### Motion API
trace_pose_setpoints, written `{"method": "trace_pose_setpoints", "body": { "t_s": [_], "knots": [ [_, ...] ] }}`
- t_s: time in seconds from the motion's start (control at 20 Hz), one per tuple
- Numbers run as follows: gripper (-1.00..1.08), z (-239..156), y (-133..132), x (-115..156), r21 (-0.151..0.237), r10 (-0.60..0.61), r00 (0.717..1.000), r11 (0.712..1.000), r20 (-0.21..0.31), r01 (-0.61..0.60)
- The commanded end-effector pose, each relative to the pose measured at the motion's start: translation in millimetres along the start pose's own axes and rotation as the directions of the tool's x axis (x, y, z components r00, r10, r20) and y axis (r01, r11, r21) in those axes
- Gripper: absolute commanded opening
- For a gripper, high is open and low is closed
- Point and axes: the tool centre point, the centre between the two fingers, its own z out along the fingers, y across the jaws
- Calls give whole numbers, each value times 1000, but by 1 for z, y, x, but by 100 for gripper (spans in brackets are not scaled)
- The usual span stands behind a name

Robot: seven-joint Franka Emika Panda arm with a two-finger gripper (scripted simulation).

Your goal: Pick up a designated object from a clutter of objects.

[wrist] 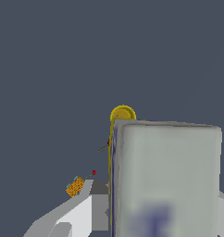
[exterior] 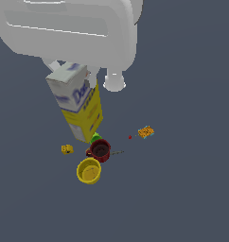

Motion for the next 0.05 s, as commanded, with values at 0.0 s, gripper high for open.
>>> {"method": "trace_pose_setpoints", "body": {
  "t_s": [0.0],
  "knots": [
    [-100,-1,0,0,0,-1,1000,1000,0,1]
  ]
}}
